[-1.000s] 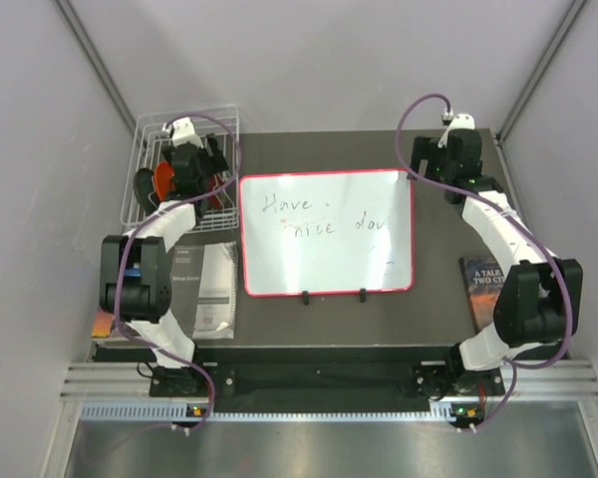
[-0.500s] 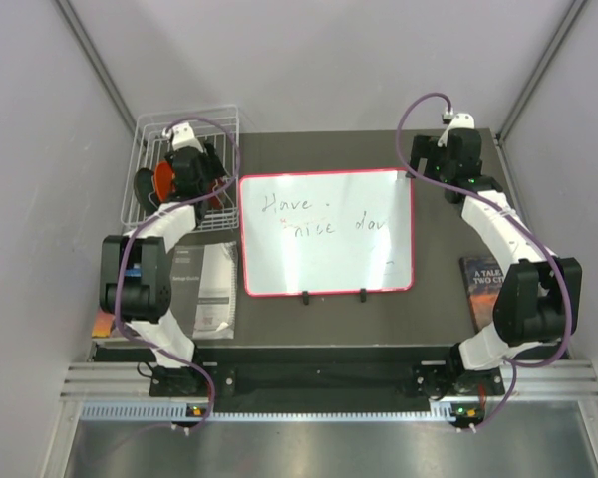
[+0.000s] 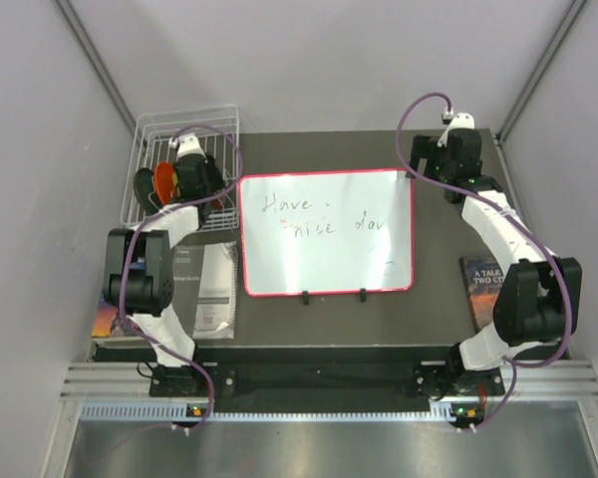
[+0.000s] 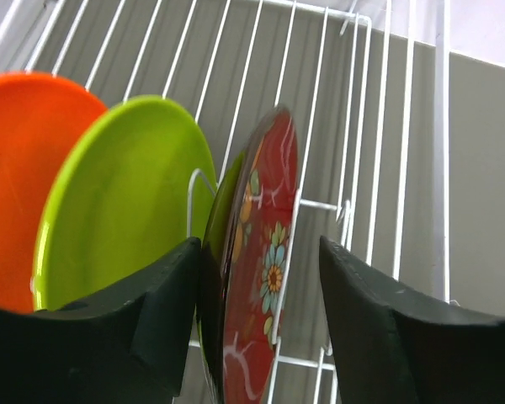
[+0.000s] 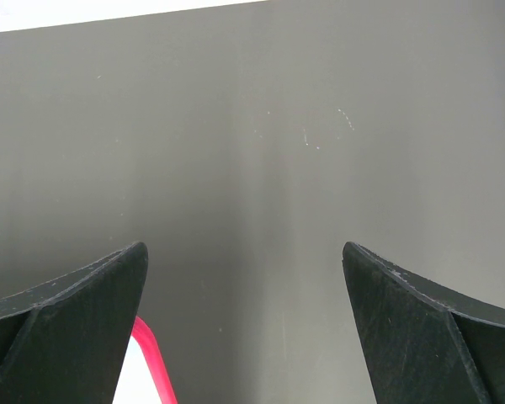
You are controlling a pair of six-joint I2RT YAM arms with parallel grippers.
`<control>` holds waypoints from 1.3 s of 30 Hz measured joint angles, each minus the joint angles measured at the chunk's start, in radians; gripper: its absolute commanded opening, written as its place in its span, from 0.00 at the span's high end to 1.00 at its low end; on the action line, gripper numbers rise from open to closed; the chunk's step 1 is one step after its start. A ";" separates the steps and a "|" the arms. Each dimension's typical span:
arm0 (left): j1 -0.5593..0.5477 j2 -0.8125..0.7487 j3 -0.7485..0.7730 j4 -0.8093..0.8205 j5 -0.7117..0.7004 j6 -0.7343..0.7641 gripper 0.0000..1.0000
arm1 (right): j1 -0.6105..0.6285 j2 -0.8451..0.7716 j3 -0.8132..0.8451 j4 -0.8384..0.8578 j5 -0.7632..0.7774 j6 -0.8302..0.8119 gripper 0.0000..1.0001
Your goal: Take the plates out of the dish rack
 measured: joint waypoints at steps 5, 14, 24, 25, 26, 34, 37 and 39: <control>0.001 0.002 -0.021 -0.003 -0.010 0.003 0.85 | 0.000 0.000 0.000 0.000 0.000 0.000 0.00; 0.004 0.000 -0.023 -0.012 -0.021 0.032 1.00 | 0.000 0.000 0.000 0.000 -0.003 0.007 0.00; -0.018 -0.001 0.067 -0.087 -0.075 0.144 1.00 | 0.000 0.000 0.000 0.001 -0.008 0.012 0.00; -0.023 -0.001 0.081 -0.088 -0.086 0.164 1.00 | 0.000 0.000 0.000 0.001 -0.010 0.014 0.00; -0.026 -0.003 0.090 -0.087 -0.095 0.178 1.00 | 0.000 0.000 0.000 0.001 -0.010 0.015 0.00; -0.045 -0.089 0.097 -0.110 -0.128 0.245 1.00 | 0.000 0.000 0.000 0.002 -0.014 0.016 0.00; -0.043 -0.146 0.106 -0.139 -0.114 0.237 1.00 | 0.000 0.000 0.003 0.002 -0.027 0.016 0.00; -0.041 -0.176 0.136 -0.159 -0.088 0.217 1.00 | 0.000 0.000 0.013 -0.005 -0.049 0.018 0.00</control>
